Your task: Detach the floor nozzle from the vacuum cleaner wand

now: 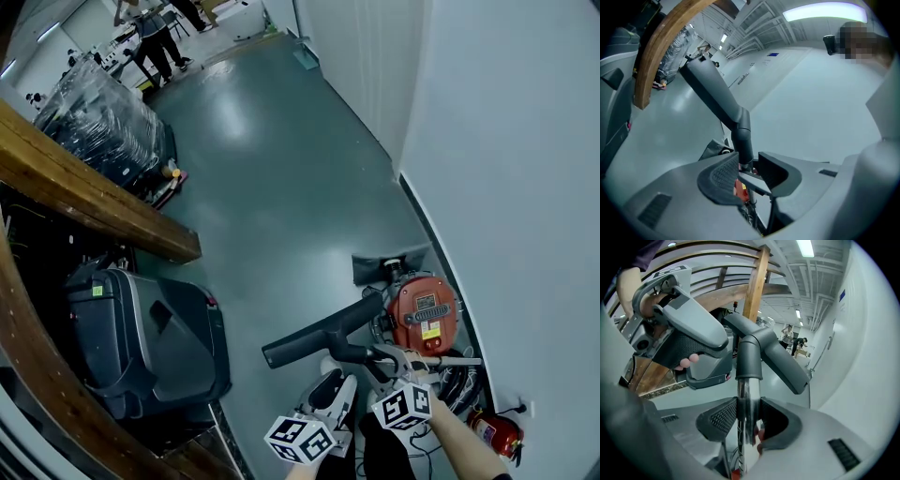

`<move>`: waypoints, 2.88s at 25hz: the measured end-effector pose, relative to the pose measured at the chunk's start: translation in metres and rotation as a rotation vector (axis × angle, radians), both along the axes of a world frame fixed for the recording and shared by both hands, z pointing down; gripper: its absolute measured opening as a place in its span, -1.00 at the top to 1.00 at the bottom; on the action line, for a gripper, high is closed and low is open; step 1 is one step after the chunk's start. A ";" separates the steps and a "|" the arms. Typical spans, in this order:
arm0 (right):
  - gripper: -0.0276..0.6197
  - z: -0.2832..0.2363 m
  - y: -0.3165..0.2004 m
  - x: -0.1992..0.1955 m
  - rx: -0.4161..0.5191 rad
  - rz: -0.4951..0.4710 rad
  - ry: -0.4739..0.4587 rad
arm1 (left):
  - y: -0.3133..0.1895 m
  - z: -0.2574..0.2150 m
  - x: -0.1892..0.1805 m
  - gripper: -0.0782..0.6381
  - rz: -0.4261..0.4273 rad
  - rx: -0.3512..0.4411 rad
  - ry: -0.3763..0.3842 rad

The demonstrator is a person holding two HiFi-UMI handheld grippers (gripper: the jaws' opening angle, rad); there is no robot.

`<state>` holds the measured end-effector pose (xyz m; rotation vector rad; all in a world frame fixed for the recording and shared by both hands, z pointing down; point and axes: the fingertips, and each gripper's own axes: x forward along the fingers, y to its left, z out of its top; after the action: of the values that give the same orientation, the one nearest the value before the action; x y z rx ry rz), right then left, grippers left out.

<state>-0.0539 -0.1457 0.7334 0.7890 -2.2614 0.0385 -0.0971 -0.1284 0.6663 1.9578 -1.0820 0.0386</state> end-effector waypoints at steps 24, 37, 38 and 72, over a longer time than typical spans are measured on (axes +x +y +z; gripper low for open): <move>0.41 -0.041 0.024 0.016 0.052 -0.007 -0.047 | -0.027 -0.016 0.048 0.28 0.052 0.084 0.004; 0.43 -0.050 -0.009 0.053 0.079 0.101 -0.057 | -0.073 -0.076 -0.084 0.28 -0.237 0.132 0.181; 0.43 -0.049 -0.011 0.052 0.074 0.102 -0.054 | -0.071 -0.078 -0.083 0.28 -0.221 0.138 0.165; 0.35 -0.025 0.010 0.006 -0.014 0.009 -0.115 | -0.054 -0.095 -0.061 0.28 -0.145 0.171 0.142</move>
<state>-0.0480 -0.1362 0.7085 0.8077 -2.3632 0.1063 -0.1583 -0.1824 0.5708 1.9932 -1.1612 -0.2761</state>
